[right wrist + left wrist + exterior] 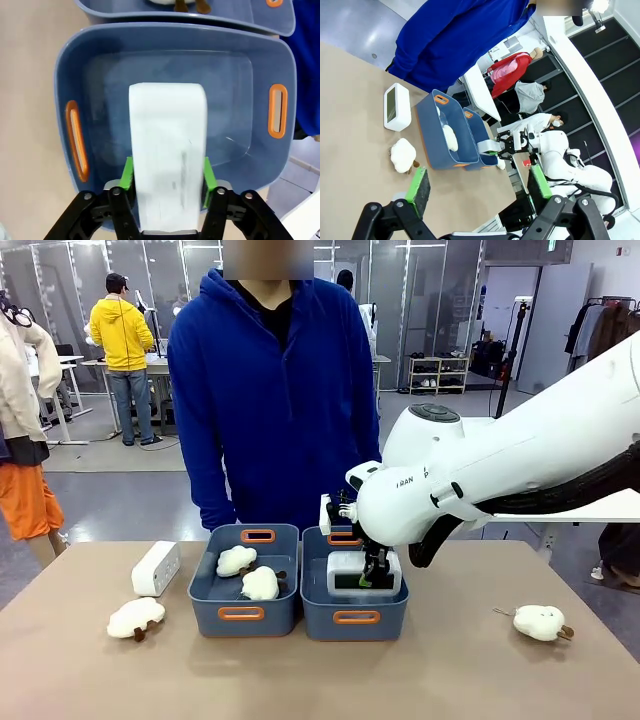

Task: Sort the digital clocks into the basket.
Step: Pick up the Digital clock from the table and place it into the empty Plastic storage basket.

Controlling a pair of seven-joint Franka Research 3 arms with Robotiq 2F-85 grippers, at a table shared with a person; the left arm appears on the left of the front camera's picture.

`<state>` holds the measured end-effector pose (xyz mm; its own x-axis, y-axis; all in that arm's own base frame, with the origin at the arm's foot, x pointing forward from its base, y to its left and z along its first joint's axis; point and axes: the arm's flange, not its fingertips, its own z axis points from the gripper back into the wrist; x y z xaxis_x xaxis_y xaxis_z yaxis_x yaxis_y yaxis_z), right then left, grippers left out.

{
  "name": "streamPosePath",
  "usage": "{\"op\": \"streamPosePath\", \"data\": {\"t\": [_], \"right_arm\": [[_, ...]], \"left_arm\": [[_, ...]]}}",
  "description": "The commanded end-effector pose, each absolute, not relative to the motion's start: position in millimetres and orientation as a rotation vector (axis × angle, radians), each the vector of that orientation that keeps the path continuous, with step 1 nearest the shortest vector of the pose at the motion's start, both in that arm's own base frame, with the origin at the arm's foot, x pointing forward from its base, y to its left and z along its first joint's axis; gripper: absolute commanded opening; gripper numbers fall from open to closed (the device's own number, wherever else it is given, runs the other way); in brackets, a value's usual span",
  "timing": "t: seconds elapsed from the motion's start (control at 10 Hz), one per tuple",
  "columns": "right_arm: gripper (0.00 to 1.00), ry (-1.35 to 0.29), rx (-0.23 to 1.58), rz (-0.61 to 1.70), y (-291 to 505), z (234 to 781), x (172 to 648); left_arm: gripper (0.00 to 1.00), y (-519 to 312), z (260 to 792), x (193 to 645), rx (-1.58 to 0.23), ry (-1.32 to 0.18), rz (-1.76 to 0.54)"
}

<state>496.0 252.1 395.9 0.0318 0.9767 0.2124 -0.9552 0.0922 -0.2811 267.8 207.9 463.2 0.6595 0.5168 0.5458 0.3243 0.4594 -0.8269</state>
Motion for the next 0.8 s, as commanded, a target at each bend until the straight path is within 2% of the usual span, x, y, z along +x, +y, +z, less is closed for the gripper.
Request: {"op": "streamPosePath", "data": {"t": [0.0, 0.1, 0.2, 0.3, 0.7], "right_arm": [[1.0, -0.41, -0.03, 1.495, 245.9, 408.9, 491.7], [1.0, -0.439, -0.061, 1.504, 229.9, 411.1, 490.0], [1.0, -0.404, -0.176, 1.426, 187.8, 390.2, 506.2], [1.0, -0.41, -0.067, 1.484, 247.5, 404.9, 495.3], [1.0, -0.41, -0.067, 1.484, 247.5, 404.9, 495.3]], "left_arm": [[1.0, 209.0, 465.0, 267.8, -1.141, -0.911, 0.13], [1.0, 209.0, 465.0, 267.8, -1.141, -0.911, 0.13], [1.0, 209.0, 465.0, 267.8, -1.141, -0.911, 0.13], [1.0, 209.0, 465.0, 267.8, -1.141, -0.911, 0.13], [1.0, 209.0, 465.0, 267.8, -1.141, -0.911, 0.13]]}}
